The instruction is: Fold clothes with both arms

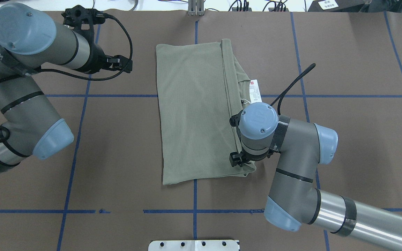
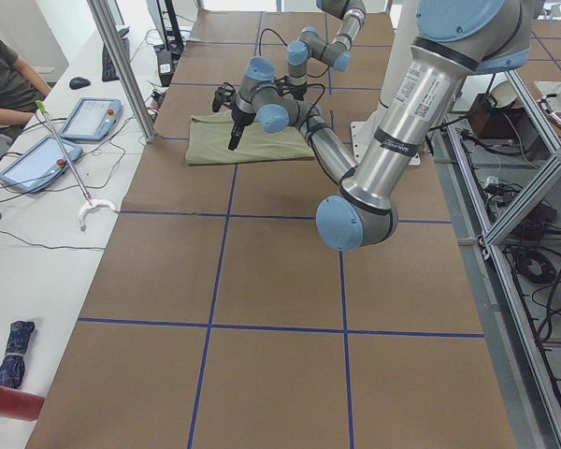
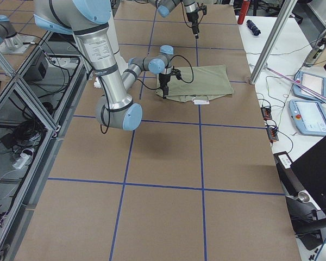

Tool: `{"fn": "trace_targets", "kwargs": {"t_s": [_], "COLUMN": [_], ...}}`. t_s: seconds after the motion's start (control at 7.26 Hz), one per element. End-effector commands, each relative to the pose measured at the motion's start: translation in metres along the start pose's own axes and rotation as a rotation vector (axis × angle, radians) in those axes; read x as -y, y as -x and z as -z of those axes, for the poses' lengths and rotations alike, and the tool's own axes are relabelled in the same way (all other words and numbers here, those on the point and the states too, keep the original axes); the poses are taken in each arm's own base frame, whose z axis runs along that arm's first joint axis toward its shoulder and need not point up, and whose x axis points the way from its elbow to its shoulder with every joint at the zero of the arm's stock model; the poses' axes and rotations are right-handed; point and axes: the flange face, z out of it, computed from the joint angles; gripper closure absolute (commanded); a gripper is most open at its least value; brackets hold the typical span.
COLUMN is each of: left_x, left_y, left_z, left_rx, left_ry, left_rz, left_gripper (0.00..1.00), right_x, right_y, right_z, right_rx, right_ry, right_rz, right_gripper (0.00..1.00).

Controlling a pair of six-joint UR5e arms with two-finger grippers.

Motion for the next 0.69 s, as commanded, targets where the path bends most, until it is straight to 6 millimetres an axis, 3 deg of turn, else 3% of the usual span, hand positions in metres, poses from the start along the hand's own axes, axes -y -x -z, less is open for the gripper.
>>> {"fn": "trace_targets", "kwargs": {"t_s": [0.0,0.14,0.41,0.55], "left_x": [-0.006,-0.006,-0.01,-0.01], "left_y": [-0.008,-0.015,-0.026,-0.027], "left_z": [-0.002,0.003,0.002,0.0], "left_rx": [-0.012,-0.026,-0.038,-0.037], "left_ry": [0.007,0.004,0.011,0.013], "left_rz": [0.011,0.009,0.014,0.014], "left_gripper": [0.0,0.0,0.0,0.0], "right_x": [0.005,-0.006,-0.021,-0.014], "right_y": [-0.026,-0.048,-0.088,-0.098], "right_z": [-0.001,-0.015,-0.017,0.007], "right_rx": [-0.015,-0.043,-0.065,-0.039], "right_ry": [-0.003,0.014,0.017,-0.016], "right_rz": [-0.003,-0.013,-0.026,-0.043], "right_gripper": [0.0,0.0,0.0,0.0]}}
